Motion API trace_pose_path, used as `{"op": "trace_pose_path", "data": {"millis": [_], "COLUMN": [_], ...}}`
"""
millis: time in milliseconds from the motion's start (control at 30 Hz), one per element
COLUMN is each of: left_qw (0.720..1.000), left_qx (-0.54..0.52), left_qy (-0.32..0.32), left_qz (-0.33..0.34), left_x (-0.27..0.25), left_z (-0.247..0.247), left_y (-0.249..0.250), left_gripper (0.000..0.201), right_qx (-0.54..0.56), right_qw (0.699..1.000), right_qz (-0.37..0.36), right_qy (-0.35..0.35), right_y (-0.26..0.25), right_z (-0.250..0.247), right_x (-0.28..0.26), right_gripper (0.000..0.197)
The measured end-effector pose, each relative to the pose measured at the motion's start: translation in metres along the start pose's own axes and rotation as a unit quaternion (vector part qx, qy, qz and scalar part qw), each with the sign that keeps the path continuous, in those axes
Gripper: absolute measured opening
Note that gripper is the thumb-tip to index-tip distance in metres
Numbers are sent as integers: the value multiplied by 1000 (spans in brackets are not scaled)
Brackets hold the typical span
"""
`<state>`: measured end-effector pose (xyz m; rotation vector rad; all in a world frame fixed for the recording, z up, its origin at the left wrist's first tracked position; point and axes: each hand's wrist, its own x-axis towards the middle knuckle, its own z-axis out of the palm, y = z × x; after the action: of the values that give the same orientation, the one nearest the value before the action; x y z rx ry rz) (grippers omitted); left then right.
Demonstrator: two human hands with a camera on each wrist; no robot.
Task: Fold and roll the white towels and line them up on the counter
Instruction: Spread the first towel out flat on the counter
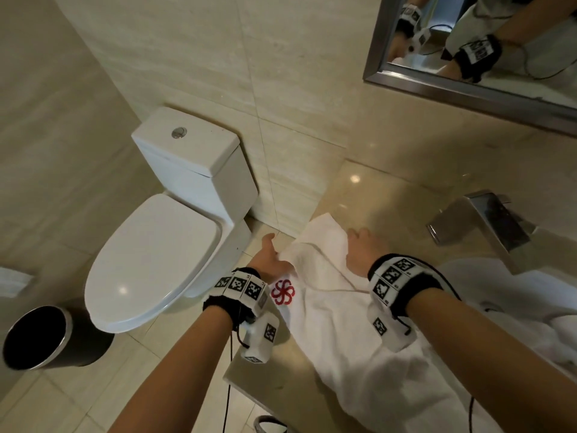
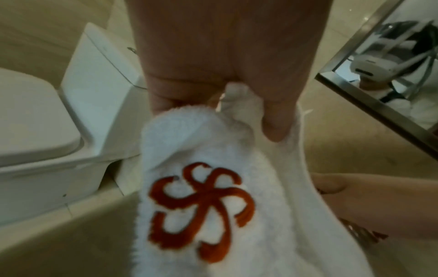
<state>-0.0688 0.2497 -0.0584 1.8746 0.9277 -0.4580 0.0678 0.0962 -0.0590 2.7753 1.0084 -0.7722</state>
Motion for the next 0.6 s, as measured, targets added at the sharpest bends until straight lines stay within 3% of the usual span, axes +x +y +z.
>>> {"op": "trace_pose_path", "data": {"millis": [100, 167, 233, 267, 333, 400, 433, 467, 533, 600], "left_qw": [998, 997, 994, 993, 992, 991, 991, 992, 991, 990], "left_qx": [-12, 11, 49, 68, 85, 76, 69, 62, 49, 29], "left_qy": [21, 35, 52, 62, 82, 106, 110, 111, 120, 140], "left_qz": [-53, -73, -80, -74, -49, -18, -1, 17, 30, 19], "left_x": [5, 4, 2, 2, 2, 2, 1, 0, -1, 2], "left_z": [2, 3, 5, 6, 7, 7, 6, 4, 2, 1], "left_y": [2, 5, 8, 9, 8, 7, 7, 8, 10, 14], "left_gripper": [87, 81, 66, 58, 46, 37, 30, 21, 19, 20], "right_qx": [129, 238, 196, 153, 108, 126, 159, 206, 299, 256], "right_qw": [989, 963, 964, 972, 985, 986, 982, 975, 950, 960], "right_qz": [-65, -96, -121, -127, -122, -107, -92, -77, -62, -66], "right_qy": [10, -77, -136, -129, -52, 26, 32, 13, -66, -96], "right_y": [-6, -16, -27, -31, -34, -34, -31, -29, -28, -33], "right_z": [-2, 0, 6, 11, 19, 18, 16, 12, 2, 0], "right_x": [-2, -10, -17, -19, -18, -19, -17, -16, -17, -17], "right_gripper": [47, 63, 87, 90, 64, 24, 18, 22, 62, 89]}}
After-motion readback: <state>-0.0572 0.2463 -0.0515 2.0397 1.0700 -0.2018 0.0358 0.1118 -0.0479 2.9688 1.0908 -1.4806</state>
